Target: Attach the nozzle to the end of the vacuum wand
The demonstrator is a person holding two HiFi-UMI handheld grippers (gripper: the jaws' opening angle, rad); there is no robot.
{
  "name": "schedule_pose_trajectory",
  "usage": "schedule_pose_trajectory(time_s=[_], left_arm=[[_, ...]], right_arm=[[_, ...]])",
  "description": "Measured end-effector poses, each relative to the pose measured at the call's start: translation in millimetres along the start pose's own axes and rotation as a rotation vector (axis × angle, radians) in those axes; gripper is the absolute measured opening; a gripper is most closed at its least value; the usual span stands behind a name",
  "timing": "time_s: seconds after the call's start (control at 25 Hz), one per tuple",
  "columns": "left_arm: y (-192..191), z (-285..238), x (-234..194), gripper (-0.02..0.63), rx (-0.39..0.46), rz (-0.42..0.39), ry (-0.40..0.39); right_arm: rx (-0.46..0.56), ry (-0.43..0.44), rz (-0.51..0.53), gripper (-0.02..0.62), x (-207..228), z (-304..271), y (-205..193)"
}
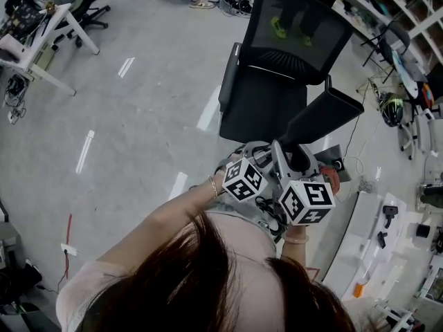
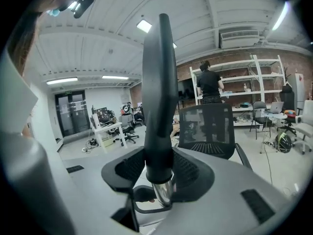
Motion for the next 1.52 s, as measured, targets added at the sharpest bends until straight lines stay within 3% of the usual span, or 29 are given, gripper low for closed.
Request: schedule_pose_trajectory(time_s=[0.2, 0.36, 0.68, 1.0, 1.2, 1.52], left_arm=[[-3, 8, -1, 0.16, 0.021, -0.006, -0.034], [-4, 14, -4, 0.16, 0.026, -0.015, -0.05], [-6, 16, -7, 0.16, 0.021, 0.0, -0.016], [-1, 3, 10, 0.16, 0.036, 0.009, 0.005], [1, -3, 20, 0.16, 0.026, 0.037, 0.074], [0, -9, 44, 0.16, 0.041, 0.112, 0.215]], right_arm=[[-0.071, 0.111, 0.047, 0.183, -2, -1, -8], [-0.072, 0.141, 0.074, 0.183, -6, -1, -10], [-0.031, 0.03, 0.069, 0.17, -16, -4, -12], [-0.017, 0.023, 0.081, 0.172, 2, 13, -17], [0.006, 0.009, 0.149, 0.172, 13, 38, -21], [0.036, 0.058, 0.102, 0.17, 63, 92, -40]])
Point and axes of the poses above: the fingertips, and each gripper's own axes: z backward along the fingers, x to its right, y out of its top, the point moved 7 cm from there along z, backward along the fingers, and after that the axes turned 8 degrees about -y, right-handed, at the moved point
